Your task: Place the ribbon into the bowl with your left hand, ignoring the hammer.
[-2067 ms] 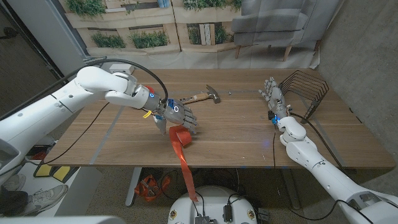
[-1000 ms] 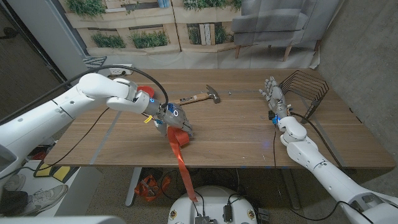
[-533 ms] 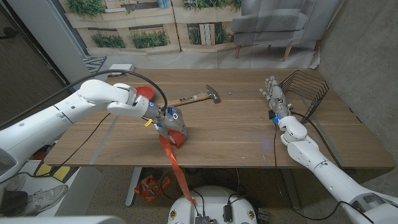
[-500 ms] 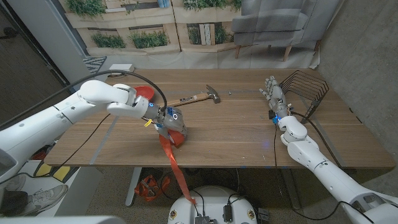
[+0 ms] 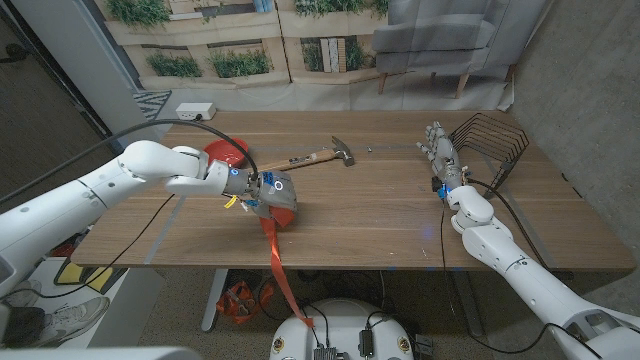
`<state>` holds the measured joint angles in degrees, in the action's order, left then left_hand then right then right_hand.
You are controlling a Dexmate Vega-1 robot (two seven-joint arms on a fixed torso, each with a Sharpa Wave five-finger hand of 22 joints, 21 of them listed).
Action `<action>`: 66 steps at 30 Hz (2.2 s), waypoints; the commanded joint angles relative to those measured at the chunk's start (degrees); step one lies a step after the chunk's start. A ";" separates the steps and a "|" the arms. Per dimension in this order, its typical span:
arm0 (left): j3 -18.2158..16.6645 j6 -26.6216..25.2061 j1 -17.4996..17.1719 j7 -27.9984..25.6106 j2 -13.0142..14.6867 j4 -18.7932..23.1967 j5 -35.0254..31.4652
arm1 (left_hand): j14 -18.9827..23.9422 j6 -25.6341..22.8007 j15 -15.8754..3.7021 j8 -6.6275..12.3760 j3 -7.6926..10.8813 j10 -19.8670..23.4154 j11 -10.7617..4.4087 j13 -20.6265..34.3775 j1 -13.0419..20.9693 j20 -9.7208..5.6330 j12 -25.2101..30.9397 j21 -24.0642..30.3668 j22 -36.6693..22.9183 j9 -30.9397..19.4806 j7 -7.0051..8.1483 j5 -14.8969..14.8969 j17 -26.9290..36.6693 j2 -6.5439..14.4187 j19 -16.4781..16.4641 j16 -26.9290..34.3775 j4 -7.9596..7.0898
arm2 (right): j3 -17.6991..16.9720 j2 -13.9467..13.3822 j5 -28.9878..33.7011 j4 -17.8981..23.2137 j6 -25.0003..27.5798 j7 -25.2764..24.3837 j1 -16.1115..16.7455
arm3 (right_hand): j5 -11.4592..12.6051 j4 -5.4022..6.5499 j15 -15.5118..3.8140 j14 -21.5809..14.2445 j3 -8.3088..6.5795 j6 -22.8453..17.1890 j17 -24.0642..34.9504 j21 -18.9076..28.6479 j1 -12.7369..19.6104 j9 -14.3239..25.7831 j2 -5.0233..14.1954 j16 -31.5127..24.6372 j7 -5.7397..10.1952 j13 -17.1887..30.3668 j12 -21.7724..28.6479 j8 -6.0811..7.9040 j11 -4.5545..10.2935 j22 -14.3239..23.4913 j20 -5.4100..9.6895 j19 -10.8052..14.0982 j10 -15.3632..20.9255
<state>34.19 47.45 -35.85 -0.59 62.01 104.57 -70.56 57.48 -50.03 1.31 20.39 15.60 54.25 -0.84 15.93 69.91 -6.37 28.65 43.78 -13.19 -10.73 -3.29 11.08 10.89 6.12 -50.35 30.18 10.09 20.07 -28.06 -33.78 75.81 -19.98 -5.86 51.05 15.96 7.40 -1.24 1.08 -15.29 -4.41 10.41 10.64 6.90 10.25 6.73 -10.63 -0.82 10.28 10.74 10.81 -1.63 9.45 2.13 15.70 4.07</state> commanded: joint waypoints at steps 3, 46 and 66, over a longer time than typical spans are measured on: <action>1.31 -5.52 -1.78 -18.63 1.62 -1.37 -1.53 | 13.33 -6.13 -14.62 4.69 1.80 3.18 -1.87 7.88 4.24 -1.87 0.97 2.04 -0.52 -2.35 -0.61 0.29 13.73 2.88 -0.98 1.35 -1.15 | 0.15 -0.11 0.22 0.10 0.33 -0.21 -0.16 | -0.23 -0.03 -0.14 -0.34 -0.67 0.08 0.15 0.24 -0.43 0.31 0.18 -0.23 -0.06 0.29 0.18 0.10 0.27 0.24 0.12 0.50 0.31; -4.63 -19.93 -13.14 -35.27 1.10 -1.96 12.27 | 15.11 -7.89 -14.46 4.77 1.48 4.96 -2.07 12.68 5.01 -2.39 2.05 7.19 -0.57 -2.93 -1.02 0.67 16.63 1.90 -2.18 2.14 -1.43 | 0.12 -0.97 0.89 2.14 0.45 -0.60 0.82 | -0.30 -0.07 -0.16 -0.35 -0.83 0.02 0.16 0.24 -0.49 0.32 0.13 -0.23 -0.16 0.29 0.20 0.14 0.24 0.24 0.14 0.52 0.35; -10.93 -27.79 -21.72 -39.03 0.38 -0.23 21.02 | 15.73 -8.19 -14.40 4.75 1.49 5.57 -2.21 14.27 5.12 -2.48 1.97 9.03 -0.30 -3.17 -1.25 0.68 17.45 1.62 -2.06 2.13 -1.48 | 0.90 -1.34 1.88 2.95 1.26 -0.19 0.03 | -0.32 -0.07 -0.03 -0.34 -0.88 -0.02 0.16 0.25 -0.54 0.32 0.11 -0.22 -0.12 0.29 0.22 0.14 0.22 0.24 0.23 0.56 0.40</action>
<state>27.31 22.79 -52.16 -38.08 63.29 103.71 -54.70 58.83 -52.27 1.83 20.41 15.65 55.61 0.46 15.94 71.61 -6.55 30.31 52.16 -13.55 -10.87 -5.11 11.48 10.88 4.43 -51.59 31.84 10.14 20.60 -29.22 -32.44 78.35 -19.30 -6.32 51.39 15.69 7.43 -1.24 1.08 -15.60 -4.41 10.42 10.64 6.67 10.25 6.50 -10.63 -0.82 10.28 10.74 10.81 -1.63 9.45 2.34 15.91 4.07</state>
